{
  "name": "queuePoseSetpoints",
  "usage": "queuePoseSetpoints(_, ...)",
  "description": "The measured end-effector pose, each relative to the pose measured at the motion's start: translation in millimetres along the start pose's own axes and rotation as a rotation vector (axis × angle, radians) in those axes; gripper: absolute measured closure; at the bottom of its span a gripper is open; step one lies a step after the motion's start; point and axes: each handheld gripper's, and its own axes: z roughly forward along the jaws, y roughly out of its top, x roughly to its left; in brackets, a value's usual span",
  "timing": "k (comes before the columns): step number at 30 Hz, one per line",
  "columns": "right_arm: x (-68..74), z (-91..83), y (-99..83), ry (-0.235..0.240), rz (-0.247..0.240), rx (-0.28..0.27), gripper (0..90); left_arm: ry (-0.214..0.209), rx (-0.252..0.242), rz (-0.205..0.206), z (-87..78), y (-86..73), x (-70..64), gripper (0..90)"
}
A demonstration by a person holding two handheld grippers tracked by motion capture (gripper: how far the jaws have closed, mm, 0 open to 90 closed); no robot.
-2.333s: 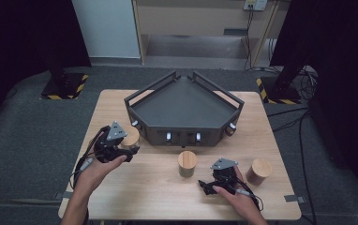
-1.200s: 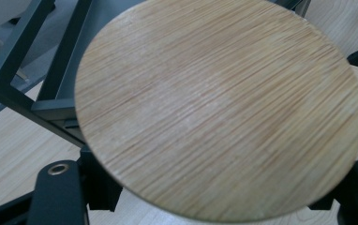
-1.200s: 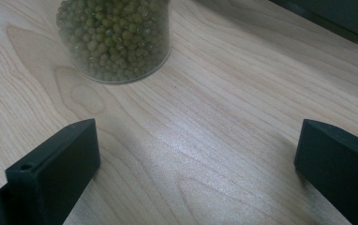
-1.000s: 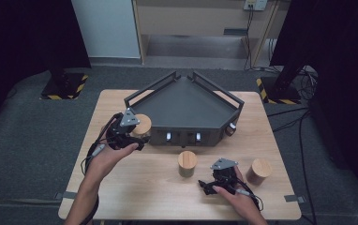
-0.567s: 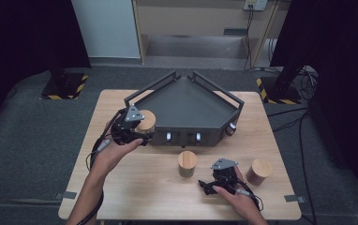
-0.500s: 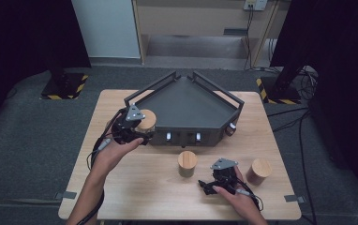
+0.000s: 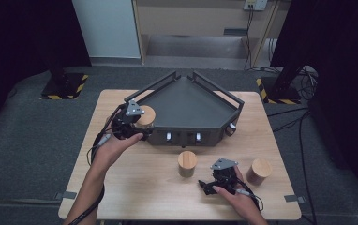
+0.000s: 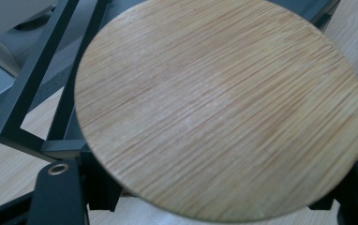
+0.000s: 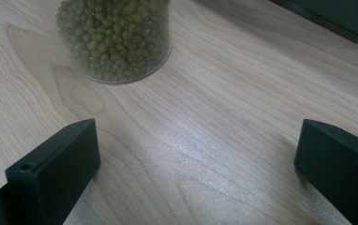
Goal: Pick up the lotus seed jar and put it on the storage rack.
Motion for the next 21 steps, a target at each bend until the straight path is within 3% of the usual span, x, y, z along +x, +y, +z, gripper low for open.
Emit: queuePoseSetpoints(21,-0.1,0.0,0.0,0.001,0.001,0.000,0.7,-0.010,-0.001,0.008,22.0,16.9,4.5,24.4)
